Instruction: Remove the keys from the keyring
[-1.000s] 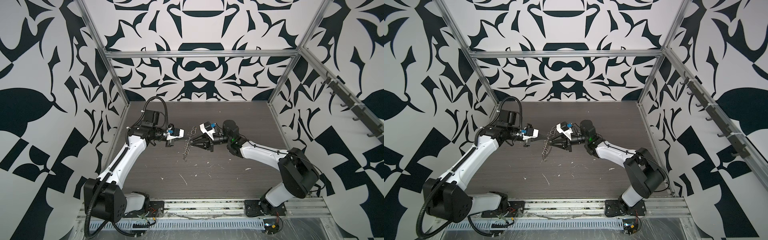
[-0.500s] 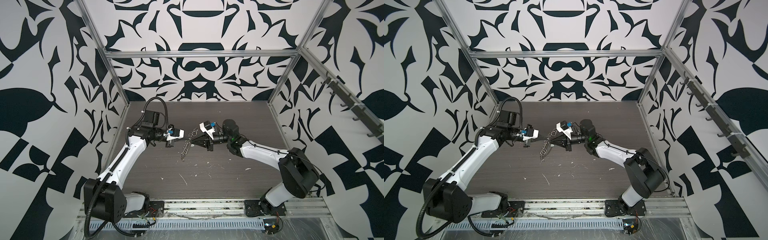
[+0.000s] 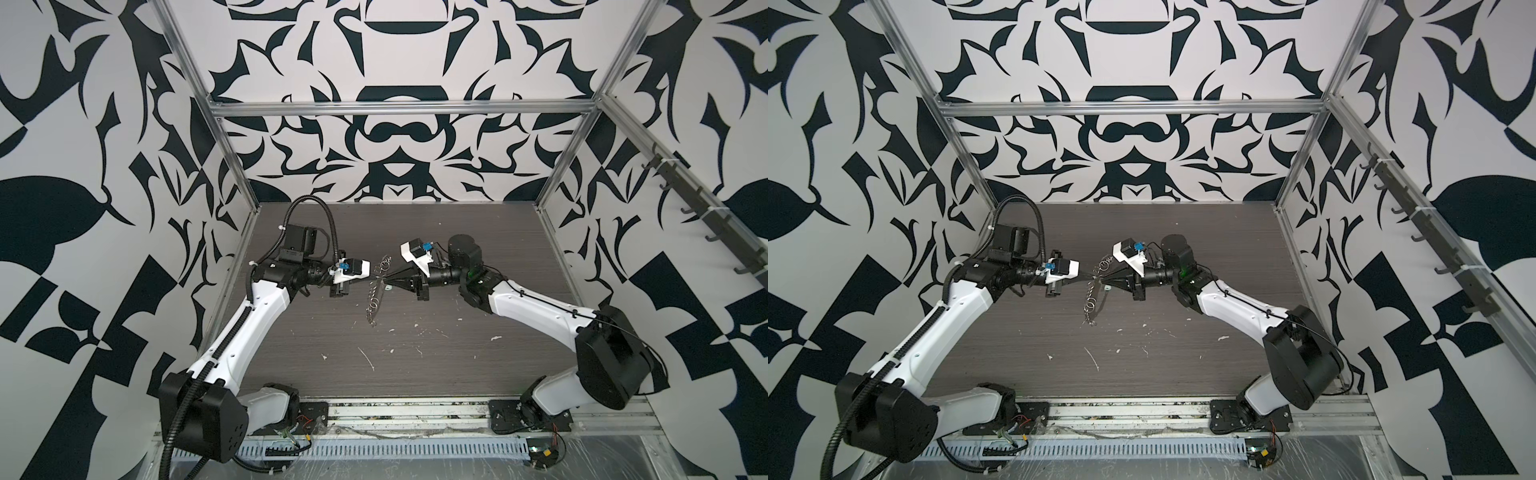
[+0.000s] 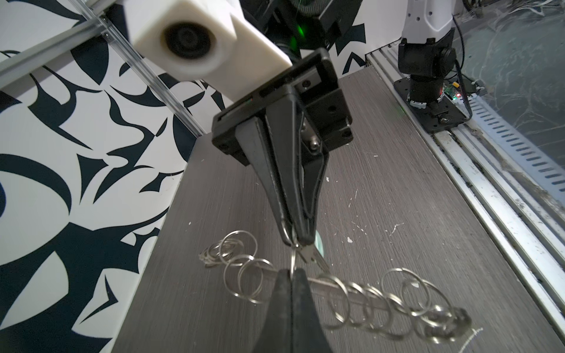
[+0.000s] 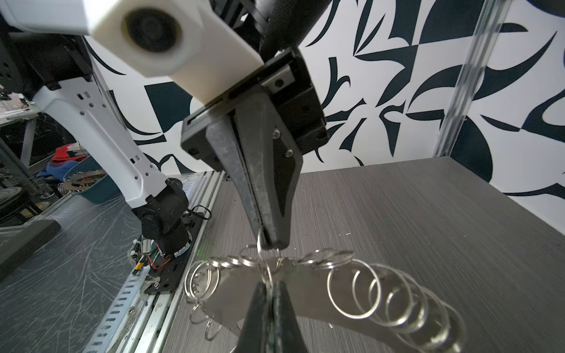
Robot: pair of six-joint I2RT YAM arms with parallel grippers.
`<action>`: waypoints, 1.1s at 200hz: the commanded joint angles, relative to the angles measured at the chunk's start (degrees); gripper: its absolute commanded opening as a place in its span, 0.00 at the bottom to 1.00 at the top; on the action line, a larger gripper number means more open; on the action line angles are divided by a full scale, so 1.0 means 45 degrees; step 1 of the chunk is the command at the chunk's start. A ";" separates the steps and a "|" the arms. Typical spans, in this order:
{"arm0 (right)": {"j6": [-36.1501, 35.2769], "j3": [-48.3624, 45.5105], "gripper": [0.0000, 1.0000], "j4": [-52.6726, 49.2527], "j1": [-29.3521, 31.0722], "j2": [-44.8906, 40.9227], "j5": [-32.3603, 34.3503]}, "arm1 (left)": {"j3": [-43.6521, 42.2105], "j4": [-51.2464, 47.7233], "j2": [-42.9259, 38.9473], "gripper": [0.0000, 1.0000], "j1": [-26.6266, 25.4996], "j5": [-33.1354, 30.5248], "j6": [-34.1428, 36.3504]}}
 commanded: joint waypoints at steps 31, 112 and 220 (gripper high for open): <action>-0.1526 0.1120 0.00 -0.2654 0.0026 -0.0737 0.1050 | -0.0366 0.1441 -0.0499 0.00 -0.0318 -0.1493 -0.1756; -0.3323 0.0786 0.00 -0.2748 0.0530 -0.1414 0.2911 | -0.0298 0.2022 -0.0451 0.00 -0.0568 -0.2336 -0.3396; -0.5053 0.0399 0.00 -0.2727 0.1049 -0.2113 0.4141 | -0.0094 0.3310 -0.0232 0.00 -0.0603 -0.3131 -0.6661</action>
